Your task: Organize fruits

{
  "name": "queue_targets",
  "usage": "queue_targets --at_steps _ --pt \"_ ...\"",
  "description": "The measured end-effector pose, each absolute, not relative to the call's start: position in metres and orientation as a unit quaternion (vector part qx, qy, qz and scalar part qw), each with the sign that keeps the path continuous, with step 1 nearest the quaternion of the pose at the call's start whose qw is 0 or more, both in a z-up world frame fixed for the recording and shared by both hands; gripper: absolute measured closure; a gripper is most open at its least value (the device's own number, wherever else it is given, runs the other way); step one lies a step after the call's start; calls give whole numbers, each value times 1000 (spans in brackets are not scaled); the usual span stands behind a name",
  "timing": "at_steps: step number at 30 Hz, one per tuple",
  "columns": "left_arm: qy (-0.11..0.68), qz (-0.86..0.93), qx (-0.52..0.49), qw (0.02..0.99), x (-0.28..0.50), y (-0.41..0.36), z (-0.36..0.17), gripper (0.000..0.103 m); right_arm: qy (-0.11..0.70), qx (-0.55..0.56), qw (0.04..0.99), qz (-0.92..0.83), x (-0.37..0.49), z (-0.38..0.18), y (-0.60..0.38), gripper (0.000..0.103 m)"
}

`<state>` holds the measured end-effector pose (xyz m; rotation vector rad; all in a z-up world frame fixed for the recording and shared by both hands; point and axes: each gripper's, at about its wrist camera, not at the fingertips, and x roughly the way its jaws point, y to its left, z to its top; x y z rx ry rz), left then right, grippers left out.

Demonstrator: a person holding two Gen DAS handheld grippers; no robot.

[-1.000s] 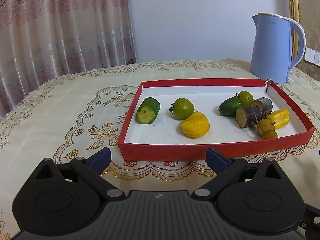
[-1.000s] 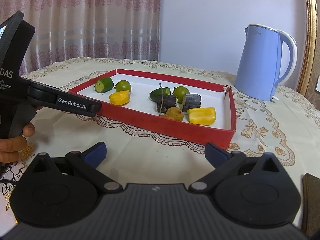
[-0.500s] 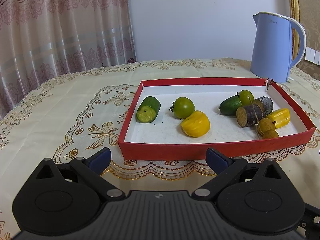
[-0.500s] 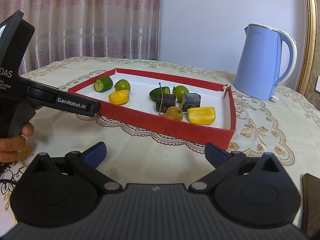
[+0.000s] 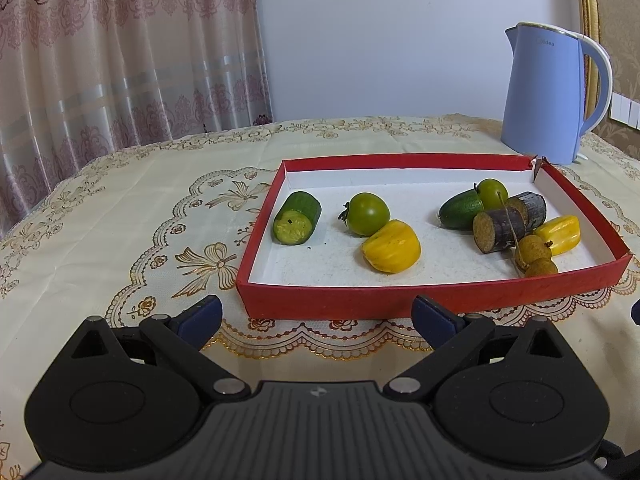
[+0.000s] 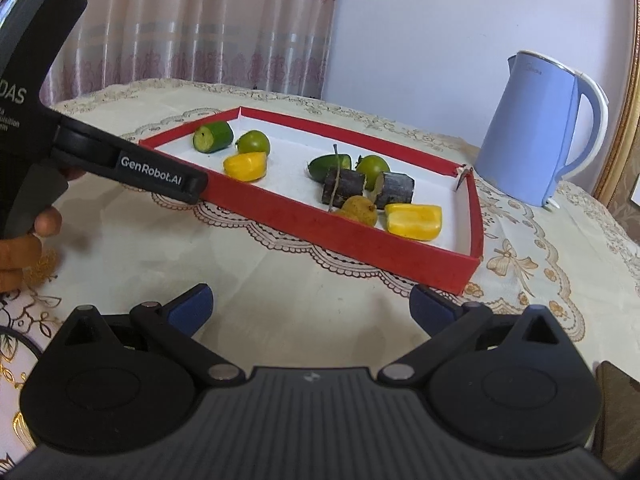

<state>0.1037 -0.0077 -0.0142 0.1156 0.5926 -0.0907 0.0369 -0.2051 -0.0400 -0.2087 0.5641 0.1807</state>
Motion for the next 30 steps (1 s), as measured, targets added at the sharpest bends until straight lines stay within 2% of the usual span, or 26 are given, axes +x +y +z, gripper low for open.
queue_targets --at_steps 17,22,25,30 --pt "296 -46 55 953 104 -7 -14 1 298 -95 943 113 45 -45 -211 0" --pt "298 -44 56 952 105 -7 -15 1 318 -16 937 142 55 -46 -235 0" --pt "294 -44 61 953 104 -9 -14 1 321 -49 937 130 54 -48 -223 0" --pt "302 -51 51 951 105 -6 -13 1 322 -45 936 131 54 -48 -224 0"
